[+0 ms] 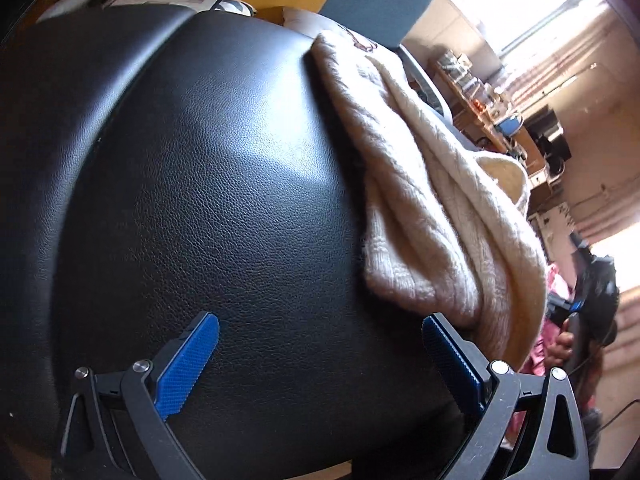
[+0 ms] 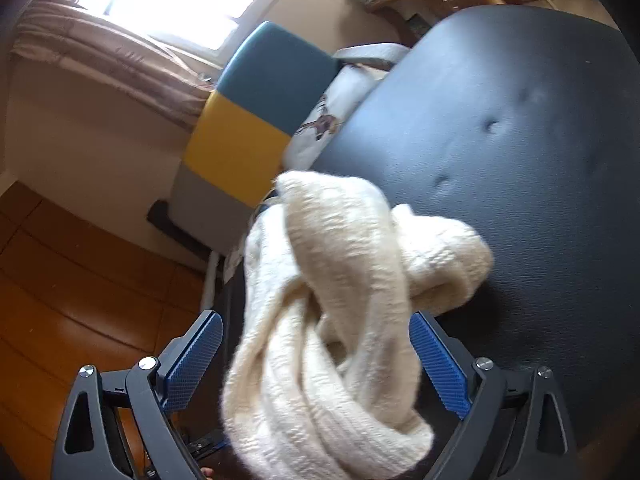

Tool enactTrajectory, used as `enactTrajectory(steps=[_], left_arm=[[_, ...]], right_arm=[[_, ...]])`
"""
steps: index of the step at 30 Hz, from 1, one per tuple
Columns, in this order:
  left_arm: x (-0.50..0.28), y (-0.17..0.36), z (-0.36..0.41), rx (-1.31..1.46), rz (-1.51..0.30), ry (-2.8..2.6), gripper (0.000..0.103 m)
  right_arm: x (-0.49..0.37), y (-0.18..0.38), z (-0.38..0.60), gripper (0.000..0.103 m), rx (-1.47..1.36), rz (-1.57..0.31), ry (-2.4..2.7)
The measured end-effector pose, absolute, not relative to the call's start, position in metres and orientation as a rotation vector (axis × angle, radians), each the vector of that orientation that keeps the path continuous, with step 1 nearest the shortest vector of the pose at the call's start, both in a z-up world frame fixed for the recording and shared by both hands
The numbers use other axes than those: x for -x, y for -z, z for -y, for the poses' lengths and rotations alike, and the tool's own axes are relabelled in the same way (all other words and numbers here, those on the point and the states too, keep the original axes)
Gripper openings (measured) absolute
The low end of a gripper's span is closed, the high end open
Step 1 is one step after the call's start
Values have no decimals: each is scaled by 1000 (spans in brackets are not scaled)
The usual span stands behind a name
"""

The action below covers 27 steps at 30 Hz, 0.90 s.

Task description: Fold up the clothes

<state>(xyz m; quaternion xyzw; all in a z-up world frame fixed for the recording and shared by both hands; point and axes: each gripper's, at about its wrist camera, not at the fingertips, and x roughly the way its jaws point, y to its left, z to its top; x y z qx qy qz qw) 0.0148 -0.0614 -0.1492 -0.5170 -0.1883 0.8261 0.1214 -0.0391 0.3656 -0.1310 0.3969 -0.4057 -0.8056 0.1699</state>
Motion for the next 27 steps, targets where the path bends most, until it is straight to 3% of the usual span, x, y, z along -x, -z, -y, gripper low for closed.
enactTrajectory(steps=[2, 5, 6, 7, 8, 13, 17, 22, 25, 27], left_arm=[[-14, 150, 60, 1513, 536, -2420, 102], [-14, 150, 58, 1518, 515, -2431, 103], [-13, 151, 57, 1519, 508, -2434, 103], [-13, 151, 57, 1521, 501, -2438, 103], [-13, 151, 56, 1523, 494, -2442, 103], [-18, 146, 44, 1505, 312, -2532, 102], [-4, 133, 24, 1399, 335, -2462, 89], [20, 117, -7, 1268, 333, -2350, 87], [41, 115, -31, 1265, 282, -2281, 59], [52, 124, -38, 1321, 236, -2254, 31]], right_arm=[[40, 145, -373, 89, -1164, 1196, 2239], [40, 169, -372, 70, -1243, 1222, 2180], [40, 178, -366, 52, -1286, 1207, 2175], [40, 184, -361, 23, -1334, 1174, 2198], [40, 191, -358, 14, -1365, 1168, 2203], [40, 206, -350, 12, -1420, 1101, 2240], [39, 202, -349, 13, -1421, 1064, 2240], [42, 190, -345, 14, -1442, 1058, 2233], [45, 186, -340, 19, -1456, 1000, 2233], [47, 187, -339, 26, -1441, 1013, 2203]])
